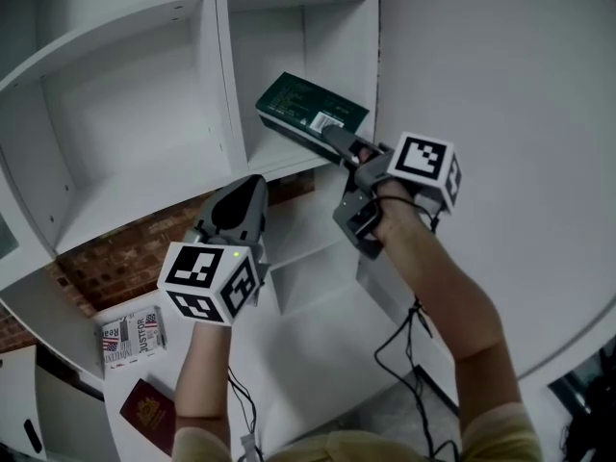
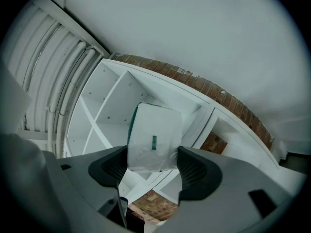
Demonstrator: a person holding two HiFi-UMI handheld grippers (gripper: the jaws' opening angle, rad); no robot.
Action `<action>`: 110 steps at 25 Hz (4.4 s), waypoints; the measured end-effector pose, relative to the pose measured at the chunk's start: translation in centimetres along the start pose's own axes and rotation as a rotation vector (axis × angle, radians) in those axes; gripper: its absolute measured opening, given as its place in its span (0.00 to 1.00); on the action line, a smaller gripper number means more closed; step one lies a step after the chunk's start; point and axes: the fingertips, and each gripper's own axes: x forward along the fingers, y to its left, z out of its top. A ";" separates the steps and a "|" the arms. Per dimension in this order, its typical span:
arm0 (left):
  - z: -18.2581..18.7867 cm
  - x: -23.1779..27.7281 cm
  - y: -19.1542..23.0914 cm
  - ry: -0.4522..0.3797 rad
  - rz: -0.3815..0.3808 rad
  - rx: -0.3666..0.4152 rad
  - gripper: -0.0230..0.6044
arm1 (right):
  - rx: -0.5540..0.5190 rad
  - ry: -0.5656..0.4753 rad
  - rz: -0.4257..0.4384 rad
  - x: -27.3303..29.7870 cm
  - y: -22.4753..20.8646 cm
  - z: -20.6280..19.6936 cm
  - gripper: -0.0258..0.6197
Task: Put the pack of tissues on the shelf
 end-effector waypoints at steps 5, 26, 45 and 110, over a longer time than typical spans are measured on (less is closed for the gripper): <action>0.2 0.1 -1.1 0.018 0.032 0.040 0.04 | 0.042 0.001 0.002 0.1 0.0 -0.1 0.52; 1.7 -1.3 1.5 0.016 0.148 0.091 0.04 | 0.069 -0.042 -0.011 3.7 2.0 -1.0 0.52; 1.5 -4.4 1.4 0.005 0.175 0.050 0.04 | -0.048 -0.011 0.094 -0.1 3.7 -3.9 0.52; -1.6 -9.6 -2.1 0.105 0.134 -0.008 0.04 | -0.884 -0.185 0.073 -11.2 1.5 -10.3 0.04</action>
